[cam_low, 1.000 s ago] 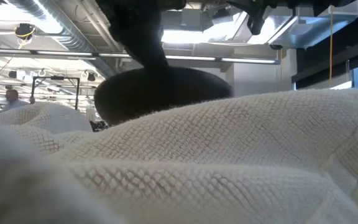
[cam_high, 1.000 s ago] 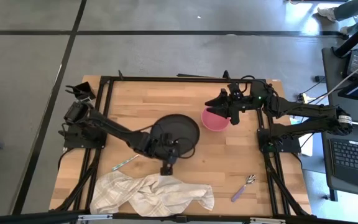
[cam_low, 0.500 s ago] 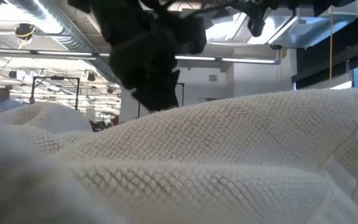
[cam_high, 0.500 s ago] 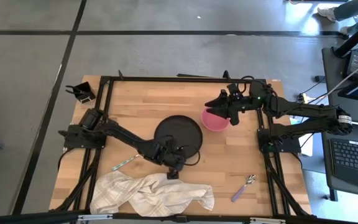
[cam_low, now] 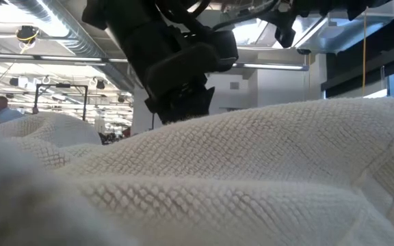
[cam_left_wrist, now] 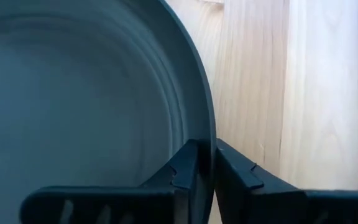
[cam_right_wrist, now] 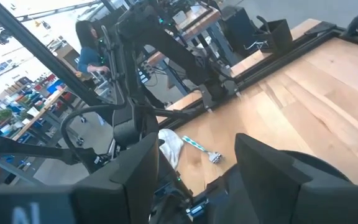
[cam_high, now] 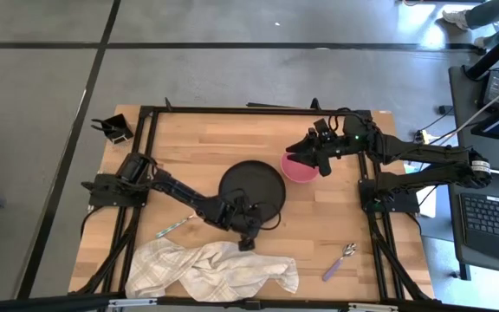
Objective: Set table place
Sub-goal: Move the black plate to the center of the table, then put the pink bowl on top of the black plate
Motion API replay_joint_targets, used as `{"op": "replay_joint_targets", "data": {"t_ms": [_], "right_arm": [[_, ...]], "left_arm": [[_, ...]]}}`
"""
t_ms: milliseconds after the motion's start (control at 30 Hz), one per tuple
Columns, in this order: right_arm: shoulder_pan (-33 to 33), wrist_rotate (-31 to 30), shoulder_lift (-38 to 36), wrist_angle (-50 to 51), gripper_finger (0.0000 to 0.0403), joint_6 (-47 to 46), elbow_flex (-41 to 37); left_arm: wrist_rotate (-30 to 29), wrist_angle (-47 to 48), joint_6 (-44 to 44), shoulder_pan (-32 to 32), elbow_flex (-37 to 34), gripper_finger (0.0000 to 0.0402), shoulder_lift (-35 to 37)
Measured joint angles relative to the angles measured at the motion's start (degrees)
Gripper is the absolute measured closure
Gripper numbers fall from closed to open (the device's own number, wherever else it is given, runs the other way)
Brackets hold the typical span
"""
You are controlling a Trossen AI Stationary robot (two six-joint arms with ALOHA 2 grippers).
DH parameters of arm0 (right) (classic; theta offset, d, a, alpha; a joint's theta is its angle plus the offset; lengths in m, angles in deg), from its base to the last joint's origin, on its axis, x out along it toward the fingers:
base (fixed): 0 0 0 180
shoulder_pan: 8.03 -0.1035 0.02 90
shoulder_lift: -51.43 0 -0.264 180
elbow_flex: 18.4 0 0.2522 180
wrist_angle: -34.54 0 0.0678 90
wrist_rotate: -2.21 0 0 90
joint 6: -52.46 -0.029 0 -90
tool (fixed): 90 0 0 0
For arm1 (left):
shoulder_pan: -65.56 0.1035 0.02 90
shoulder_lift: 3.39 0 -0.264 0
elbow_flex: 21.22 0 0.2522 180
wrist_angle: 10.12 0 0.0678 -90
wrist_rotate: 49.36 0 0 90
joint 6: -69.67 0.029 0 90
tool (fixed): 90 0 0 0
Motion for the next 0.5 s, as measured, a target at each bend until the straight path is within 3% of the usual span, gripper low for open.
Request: {"op": "replay_joint_targets", "data": {"t_ms": [500], "right_arm": [[0.0,0.0,0.0,0.0,0.0191,1.4,0.0]], "left_arm": [[1.5,-1.0,-3.6,1.6,1.5,0.0277,0.0]]}}
